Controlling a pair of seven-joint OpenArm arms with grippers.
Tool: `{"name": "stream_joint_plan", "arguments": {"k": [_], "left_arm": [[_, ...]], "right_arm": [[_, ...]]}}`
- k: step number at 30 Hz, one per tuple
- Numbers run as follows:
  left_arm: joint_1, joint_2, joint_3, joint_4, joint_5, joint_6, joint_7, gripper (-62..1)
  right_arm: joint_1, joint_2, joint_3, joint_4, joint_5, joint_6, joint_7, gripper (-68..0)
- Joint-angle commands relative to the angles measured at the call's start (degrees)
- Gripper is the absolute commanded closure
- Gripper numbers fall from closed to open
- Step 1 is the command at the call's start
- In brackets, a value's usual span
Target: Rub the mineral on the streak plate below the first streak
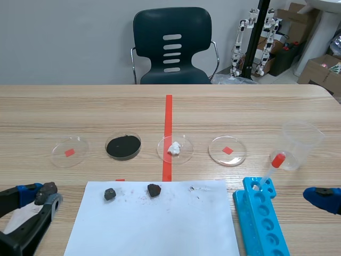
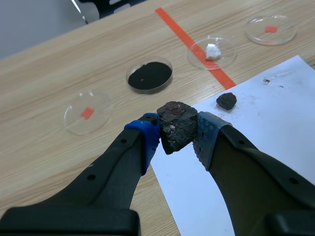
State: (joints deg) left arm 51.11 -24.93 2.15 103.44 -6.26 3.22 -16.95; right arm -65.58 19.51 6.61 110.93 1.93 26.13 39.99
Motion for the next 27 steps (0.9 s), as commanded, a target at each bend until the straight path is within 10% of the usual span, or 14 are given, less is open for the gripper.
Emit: {"name": "stream_joint_plan", "arguments": {"k": [1,6,15,27], "left_arm": [[-1.88,0.17,-0.09,1.29,-2.03,0.22,1.51,-13.4],[-6.67,0.66,-0.09,1.29,-8.2,0.17,12.13,-13.4],[-12.28,3.34,-1.31,1.29,-9.97,0.68,34.27,-13.4],[-17.68,3.3,-7.17,1.22,-16.28,14.49,66.14,-13.4]], "right_arm": [[0.04,0.02,0.07,0.48,0.85,0.04,0.87,-67.9],[0.04,0.02,0.07,0.48,0.85,0.04,0.87,-67.9],[0.04,0.0,0.07,0.48,0.87,0.04,0.87,-67.9],[0.04,0.02,0.07,0.48,0.85,0.04,0.85,-67.9]]}}
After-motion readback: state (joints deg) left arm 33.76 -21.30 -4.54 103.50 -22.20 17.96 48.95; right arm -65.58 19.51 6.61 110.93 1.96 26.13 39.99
